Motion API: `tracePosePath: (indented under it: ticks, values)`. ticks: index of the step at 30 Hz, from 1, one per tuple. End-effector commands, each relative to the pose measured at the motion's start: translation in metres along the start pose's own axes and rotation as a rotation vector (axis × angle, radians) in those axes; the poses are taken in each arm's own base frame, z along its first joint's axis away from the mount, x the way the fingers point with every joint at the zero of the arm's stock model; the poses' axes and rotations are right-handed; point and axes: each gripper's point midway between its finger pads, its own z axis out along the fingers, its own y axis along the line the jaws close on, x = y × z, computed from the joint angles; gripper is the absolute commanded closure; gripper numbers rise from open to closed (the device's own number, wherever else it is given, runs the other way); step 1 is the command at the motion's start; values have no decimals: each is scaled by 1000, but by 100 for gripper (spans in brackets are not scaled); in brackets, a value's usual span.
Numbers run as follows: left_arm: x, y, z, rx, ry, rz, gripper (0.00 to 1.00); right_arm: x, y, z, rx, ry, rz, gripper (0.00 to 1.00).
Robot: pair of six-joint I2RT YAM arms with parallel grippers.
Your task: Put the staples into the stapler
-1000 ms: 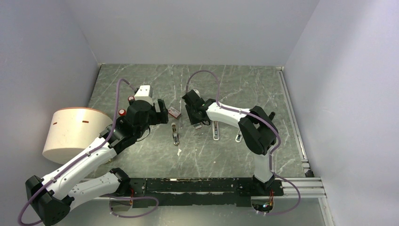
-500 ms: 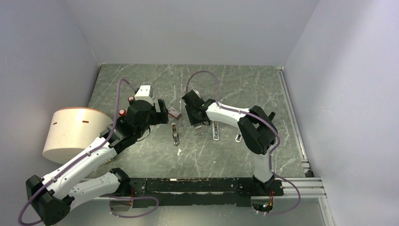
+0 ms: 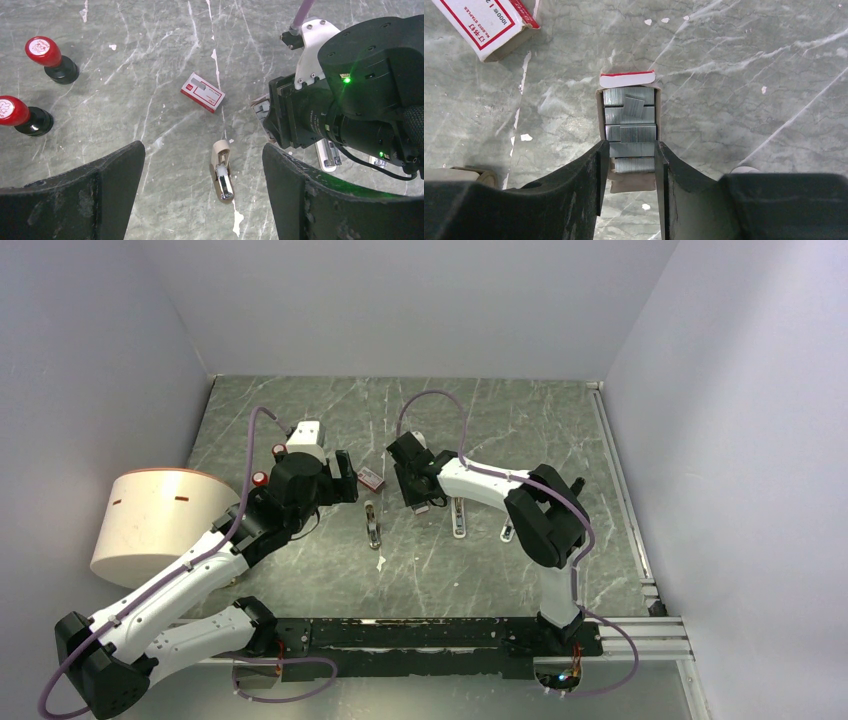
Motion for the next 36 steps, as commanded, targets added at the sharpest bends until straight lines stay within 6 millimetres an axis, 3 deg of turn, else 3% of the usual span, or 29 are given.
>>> tracePosePath:
  ticks: [1,32,36]
  values:
    - [-8,1,1,-7,-35,-10,8,-6,-1,-1,18,-10,8,57]
    - [-7,2,1,-9,-29,-7,8,-12,1,8,-25,-12,52,54]
    - [-7,2,0,-10,-31,-9,8,-12,-1,10,-27,-8,59,58]
